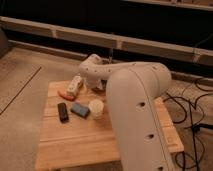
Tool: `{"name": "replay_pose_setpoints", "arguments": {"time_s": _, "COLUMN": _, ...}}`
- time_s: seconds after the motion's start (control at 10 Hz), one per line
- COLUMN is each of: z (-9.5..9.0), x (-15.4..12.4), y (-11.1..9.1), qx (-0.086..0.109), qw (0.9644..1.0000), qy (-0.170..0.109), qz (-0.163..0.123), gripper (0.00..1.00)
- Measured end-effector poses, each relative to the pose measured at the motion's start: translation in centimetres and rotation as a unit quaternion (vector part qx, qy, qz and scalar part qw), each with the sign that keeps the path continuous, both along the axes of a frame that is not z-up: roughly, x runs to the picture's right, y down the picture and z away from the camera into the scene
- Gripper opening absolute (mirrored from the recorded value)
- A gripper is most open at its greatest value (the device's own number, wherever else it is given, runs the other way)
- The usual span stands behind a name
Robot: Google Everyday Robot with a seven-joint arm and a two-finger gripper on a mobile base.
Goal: Push the ceramic bowl across the table
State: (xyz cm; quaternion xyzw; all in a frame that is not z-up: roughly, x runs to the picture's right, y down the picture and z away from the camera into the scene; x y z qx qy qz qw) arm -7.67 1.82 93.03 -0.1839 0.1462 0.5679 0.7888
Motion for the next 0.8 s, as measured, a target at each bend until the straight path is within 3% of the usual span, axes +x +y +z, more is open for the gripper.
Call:
{"name": "replay_pose_setpoints", "arguments": {"time_s": 0.2, "z": -0.2, "x": 0.1, "y": 0.7, "qx": -0.007, "qw": 0.9998, "qy": 0.021, "qz": 0.001, "gripper": 0.65}}
{"name": "replay_pose_setpoints", "arguments": {"time_s": 0.4, "z": 0.8, "x": 0.6, "y": 2.9, "qx": -0.045, "qw": 0.9982, "qy": 0.034, "qz": 0.022, "gripper": 0.65}}
{"name": "replay_pose_setpoints", "arguments": {"time_s": 0.5, "z": 2.0, "x": 1.5, "y": 4.4, "qx": -0.077, "qw": 0.9954, "qy": 0.037, "qz": 0.043, "gripper": 0.65}}
{"name": "replay_pose_setpoints", "arguments": {"time_s": 0.6, "z": 3.0, "x": 2.3, "y": 4.9, "qx": -0.095, "qw": 0.9932, "qy": 0.037, "qz": 0.056, "gripper": 0.65}}
{"name": "replay_pose_setpoints", "arguments": {"time_s": 0.7, "z": 4.4, "x": 3.7, "y": 4.2, "qx": -0.105, "qw": 0.9916, "qy": 0.036, "qz": 0.067, "gripper": 0.65}}
{"name": "replay_pose_setpoints", "arguments": {"time_s": 0.8, "z": 5.2, "x": 4.6, "y": 2.8, "qx": -0.102, "qw": 0.9921, "qy": 0.033, "qz": 0.065, "gripper": 0.65}}
